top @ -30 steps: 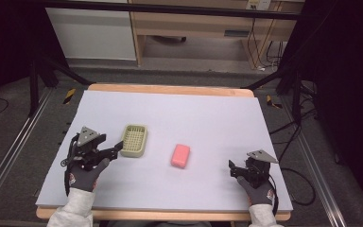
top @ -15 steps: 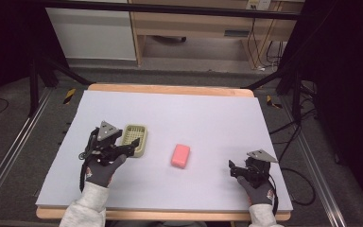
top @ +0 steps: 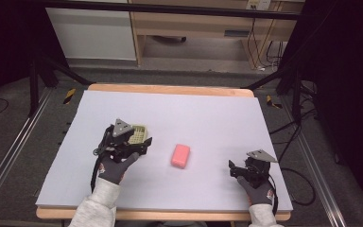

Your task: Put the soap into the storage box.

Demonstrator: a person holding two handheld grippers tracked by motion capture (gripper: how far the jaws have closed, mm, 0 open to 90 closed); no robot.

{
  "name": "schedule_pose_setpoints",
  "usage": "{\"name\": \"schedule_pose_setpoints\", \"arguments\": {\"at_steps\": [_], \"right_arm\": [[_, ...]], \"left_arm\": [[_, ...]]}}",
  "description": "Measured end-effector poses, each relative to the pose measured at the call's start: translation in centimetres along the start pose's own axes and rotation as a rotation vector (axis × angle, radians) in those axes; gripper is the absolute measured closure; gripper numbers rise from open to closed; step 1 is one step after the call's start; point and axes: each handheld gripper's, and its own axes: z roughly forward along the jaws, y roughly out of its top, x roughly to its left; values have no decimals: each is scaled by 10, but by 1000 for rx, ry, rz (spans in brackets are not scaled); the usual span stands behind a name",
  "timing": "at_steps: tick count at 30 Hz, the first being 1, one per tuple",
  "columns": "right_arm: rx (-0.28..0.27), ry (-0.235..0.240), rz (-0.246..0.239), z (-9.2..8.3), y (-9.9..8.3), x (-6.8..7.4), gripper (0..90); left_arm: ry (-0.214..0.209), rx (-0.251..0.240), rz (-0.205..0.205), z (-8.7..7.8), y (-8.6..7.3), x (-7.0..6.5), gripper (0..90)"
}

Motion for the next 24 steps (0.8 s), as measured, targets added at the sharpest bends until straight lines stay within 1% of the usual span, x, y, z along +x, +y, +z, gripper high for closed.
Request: {"name": "schedule_pose_setpoints", "arguments": {"at_steps": [1, 5, 12, 13, 17, 19, 24], "right_arm": [[1, 0, 0, 0, 0, 0, 86], [3, -1, 1, 0, 0, 0, 86], [6, -1, -2, 0, 0, 0, 86], [7, -2, -2, 1, 0, 0, 86], [6, -2, -2, 1, 0, 0, 86], [7, -2, -2, 1, 0, 0, 86], [7, -1, -4, 1, 0, 0, 86]], "left_arm": [[-3, 5, 7, 2, 0, -2, 250], [-10, 9, 14, 8, 1, -9, 248], [-27, 20, 20, 17, 3, -18, 244], [-33, 25, 23, 21, 3, -21, 244], [-47, 37, 33, 28, 4, -29, 244], [-49, 36, 32, 29, 4, -30, 245], [-59, 56, 50, 37, 4, -38, 245]]}}
